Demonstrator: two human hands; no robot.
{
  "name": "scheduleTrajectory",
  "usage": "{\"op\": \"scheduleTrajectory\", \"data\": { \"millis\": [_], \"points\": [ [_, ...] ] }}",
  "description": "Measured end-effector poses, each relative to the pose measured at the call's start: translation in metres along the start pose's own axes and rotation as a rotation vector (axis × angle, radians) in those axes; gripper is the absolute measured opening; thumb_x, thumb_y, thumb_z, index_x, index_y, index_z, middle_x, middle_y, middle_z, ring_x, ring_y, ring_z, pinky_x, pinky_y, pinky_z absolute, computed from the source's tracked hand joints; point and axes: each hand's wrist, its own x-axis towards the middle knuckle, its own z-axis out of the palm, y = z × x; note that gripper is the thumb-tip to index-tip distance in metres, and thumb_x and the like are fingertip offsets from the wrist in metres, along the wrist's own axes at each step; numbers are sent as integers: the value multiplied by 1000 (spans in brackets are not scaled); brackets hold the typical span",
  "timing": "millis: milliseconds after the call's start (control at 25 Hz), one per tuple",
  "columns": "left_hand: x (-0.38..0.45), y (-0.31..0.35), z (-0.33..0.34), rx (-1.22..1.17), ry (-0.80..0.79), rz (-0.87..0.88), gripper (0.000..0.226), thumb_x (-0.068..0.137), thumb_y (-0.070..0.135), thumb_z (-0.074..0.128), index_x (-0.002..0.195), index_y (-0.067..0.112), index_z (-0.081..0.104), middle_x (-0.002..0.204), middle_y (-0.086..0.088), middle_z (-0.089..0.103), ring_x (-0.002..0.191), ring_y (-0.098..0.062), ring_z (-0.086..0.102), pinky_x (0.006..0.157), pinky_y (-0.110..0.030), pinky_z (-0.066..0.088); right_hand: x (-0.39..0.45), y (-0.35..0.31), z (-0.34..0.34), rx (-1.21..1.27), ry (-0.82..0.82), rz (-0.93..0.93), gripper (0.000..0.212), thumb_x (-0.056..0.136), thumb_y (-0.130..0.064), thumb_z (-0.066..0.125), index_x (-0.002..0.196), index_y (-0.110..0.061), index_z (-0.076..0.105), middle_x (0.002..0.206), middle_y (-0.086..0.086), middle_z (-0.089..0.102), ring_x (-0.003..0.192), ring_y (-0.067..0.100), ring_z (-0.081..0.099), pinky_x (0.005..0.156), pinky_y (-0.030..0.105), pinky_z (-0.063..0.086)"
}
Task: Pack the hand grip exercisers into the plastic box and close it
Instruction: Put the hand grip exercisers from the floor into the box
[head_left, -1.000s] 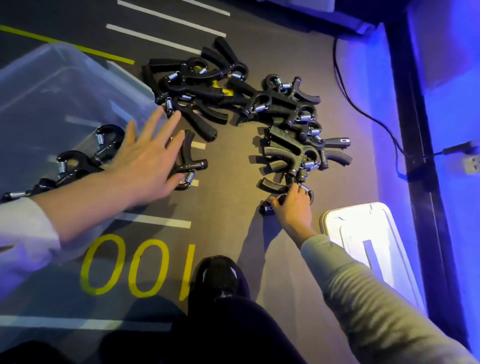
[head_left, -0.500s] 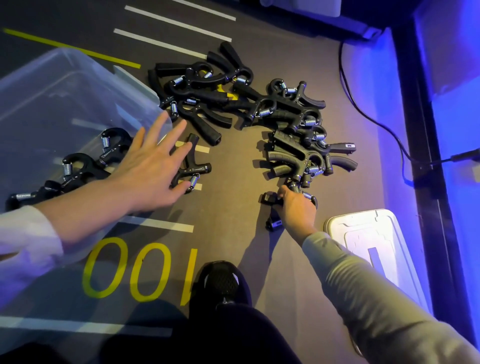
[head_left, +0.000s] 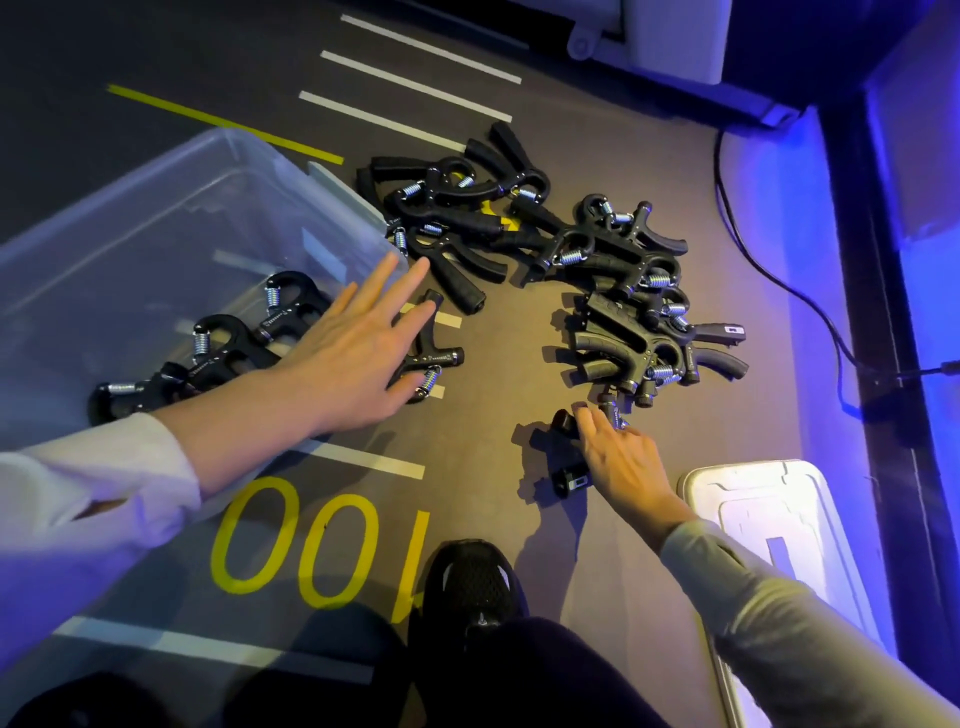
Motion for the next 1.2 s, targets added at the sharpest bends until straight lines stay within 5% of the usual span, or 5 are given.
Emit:
{"op": "scheduleTrajectory", "data": {
  "millis": [200,520,720,840,1200],
  "points": [
    [-16,-12,-6,-1,54,-61,70,90,54,33,147,17,15,156,-3,-12,142,-25,-13,113,-49,1,37,-32,-59,1,415,-125,30,80,-16,64,104,-13,47,85,7,58,39,27,49,36,23,22],
    [-45,-51,-39,-272,255,-201,88,77,67,8,148,16,9,157,-1,1,143,-18,-1,113,-45,-3,110,-119,-189,30,867,-474,25,88,-13,54,111,-21,47,99,2,64,68,26,59,65,34,43],
    [-69,-90,-52,-358,383,-249,84,80,66,11,147,15,16,156,-1,12,143,-14,8,113,-42,1,141,-157,-218,132,805,-625,28,85,-7,53,112,-14,53,99,9,60,76,31,60,92,32,34],
    [-80,-109,-52,-411,399,-322,89,77,72,8,146,17,19,155,-3,15,142,-17,11,113,-43,3,157,-174,-224,19,668,-724,27,93,-29,43,110,-11,52,102,12,56,83,32,61,105,35,25],
    [-107,-143,-31,-415,324,-473,108,67,84,-3,145,14,22,154,-9,19,142,-22,14,113,-51,5,182,-221,-202,-351,345,-963,70,86,-63,26,89,-6,67,85,13,61,63,34,62,106,43,21]
  ]
}}
